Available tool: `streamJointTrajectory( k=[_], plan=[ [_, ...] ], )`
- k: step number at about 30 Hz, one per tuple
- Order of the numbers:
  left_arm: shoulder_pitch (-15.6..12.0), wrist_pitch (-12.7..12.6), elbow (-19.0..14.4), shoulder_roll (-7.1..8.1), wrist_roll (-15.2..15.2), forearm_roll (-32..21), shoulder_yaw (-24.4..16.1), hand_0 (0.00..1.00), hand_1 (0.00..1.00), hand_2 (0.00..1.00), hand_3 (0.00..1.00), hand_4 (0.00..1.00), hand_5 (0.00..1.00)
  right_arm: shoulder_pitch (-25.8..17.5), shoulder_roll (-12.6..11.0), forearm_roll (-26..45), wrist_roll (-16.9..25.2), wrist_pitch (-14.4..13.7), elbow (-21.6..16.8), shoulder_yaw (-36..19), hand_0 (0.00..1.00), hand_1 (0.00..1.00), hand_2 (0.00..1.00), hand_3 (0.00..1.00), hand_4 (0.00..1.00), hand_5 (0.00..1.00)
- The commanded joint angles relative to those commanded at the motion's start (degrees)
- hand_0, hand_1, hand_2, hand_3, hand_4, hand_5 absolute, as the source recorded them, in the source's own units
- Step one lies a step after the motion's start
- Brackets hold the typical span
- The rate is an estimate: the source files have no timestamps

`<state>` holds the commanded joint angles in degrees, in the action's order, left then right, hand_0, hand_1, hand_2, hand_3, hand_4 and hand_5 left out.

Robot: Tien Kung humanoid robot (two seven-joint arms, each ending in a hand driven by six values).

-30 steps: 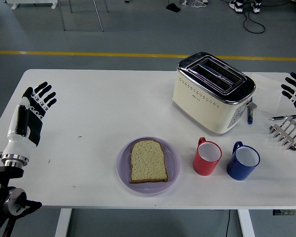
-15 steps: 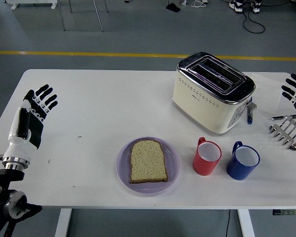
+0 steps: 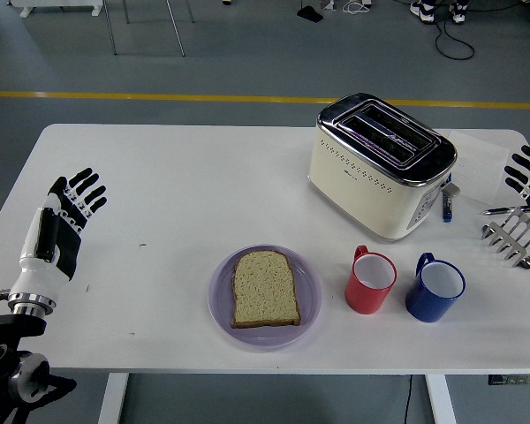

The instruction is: Push plate across desktop,pick up the break from the machine,place the break in the plate

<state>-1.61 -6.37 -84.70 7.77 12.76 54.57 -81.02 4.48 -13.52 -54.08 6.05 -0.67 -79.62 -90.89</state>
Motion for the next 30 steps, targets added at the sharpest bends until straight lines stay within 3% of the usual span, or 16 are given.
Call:
streamJointTrajectory(
  k=[30],
  plan=[
    [2.1, -0.2, 0.2, -0.44, 0.0, 0.2, 0.9, 0.831, 0.843, 0.871, 0.802, 0.570, 0.998, -0.2, 0.3, -0.4, -0.1, 0.8, -0.3, -0.3, 0.880, 0.793, 0.817, 0.791, 0.498, 0.569]
  ],
)
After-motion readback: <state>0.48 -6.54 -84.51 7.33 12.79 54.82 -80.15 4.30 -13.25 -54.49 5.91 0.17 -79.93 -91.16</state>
